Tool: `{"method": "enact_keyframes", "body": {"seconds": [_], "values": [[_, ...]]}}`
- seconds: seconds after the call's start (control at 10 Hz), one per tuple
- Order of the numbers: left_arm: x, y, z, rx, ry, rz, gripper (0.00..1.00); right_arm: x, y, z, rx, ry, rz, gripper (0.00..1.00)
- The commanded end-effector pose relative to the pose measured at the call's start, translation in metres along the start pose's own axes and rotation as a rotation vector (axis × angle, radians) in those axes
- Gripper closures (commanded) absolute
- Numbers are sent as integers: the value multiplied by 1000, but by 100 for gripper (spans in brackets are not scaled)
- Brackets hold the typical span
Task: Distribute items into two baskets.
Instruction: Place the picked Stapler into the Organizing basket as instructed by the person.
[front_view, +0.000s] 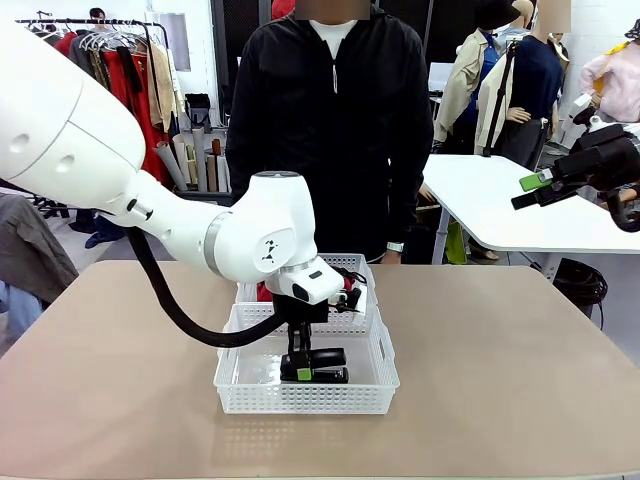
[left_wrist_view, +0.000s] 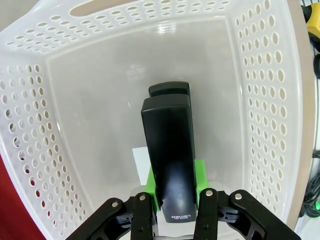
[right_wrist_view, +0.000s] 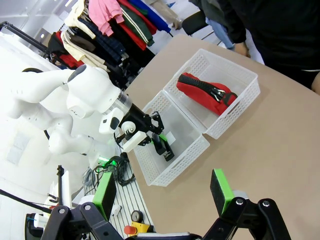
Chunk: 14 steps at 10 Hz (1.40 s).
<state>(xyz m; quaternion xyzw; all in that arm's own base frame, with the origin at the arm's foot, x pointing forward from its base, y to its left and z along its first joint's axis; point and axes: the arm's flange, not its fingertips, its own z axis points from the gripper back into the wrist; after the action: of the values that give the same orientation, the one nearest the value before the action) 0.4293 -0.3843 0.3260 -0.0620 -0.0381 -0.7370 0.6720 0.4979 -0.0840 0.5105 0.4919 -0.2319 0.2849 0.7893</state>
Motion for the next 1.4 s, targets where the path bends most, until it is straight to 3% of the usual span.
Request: {"method": "enact_keyframes", "body": {"seconds": [0.0,0.3,0.4,0.9,1.3], "values": [[-2,-1,6,12,0,9,75,0,2,1,0,-1,1,0],[-7,-2,20,21,3,36,16,0,2,1,0,-1,1,0],[-10,-3,27,18,13,56,0,0,2,1,0,-1,1,0],[-34,-12,77,16,-31,208,0,0,2,1,0,-1,1,0],[-28,-4,81,15,-26,197,0,0,2,1,0,-1,1,0]]}}
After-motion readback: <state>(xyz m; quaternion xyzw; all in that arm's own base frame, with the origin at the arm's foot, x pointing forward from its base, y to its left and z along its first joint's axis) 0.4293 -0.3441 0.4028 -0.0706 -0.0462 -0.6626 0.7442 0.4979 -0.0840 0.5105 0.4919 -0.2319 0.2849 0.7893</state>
